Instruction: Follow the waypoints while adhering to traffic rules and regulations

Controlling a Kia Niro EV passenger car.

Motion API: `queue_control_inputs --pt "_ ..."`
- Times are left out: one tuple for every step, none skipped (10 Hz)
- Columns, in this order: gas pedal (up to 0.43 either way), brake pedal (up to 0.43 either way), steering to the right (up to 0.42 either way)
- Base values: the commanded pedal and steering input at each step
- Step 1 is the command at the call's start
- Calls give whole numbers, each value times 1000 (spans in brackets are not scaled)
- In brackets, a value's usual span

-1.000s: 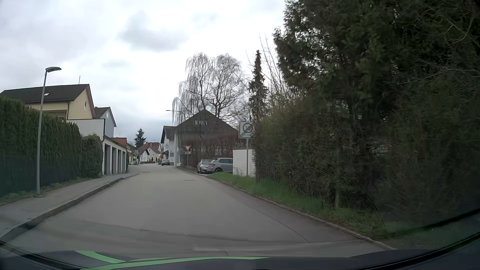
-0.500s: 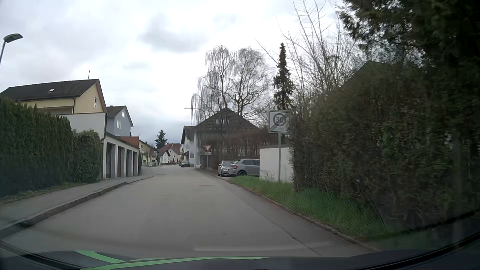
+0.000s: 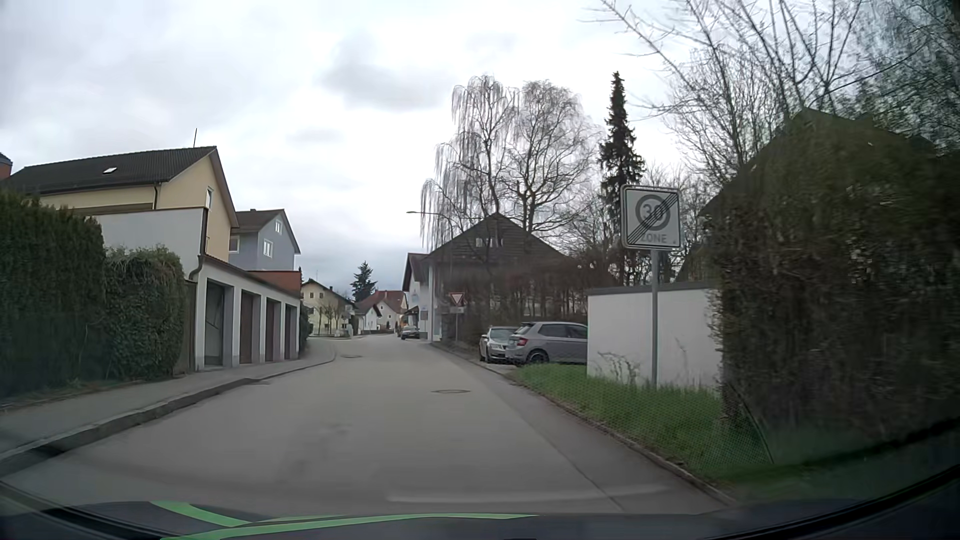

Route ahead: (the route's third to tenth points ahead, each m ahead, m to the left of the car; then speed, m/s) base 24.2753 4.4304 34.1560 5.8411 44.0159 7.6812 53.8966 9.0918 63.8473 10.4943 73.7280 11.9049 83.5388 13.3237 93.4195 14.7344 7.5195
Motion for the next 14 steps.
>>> queue_control_inputs --pt "150 0 -72" --pt "130 0 -63" --pt "118 0 -55" --pt "118 0 -45" --pt "110 0 -36" --pt "98 0 -27" --pt "87 0 -23" --pt "79 0 -23" --pt "67 0 -23" --pt "59 0 -22" --pt "59 0 -18" --pt "59 0 -18" --pt "59 0 -18" --pt "47 0 -17"
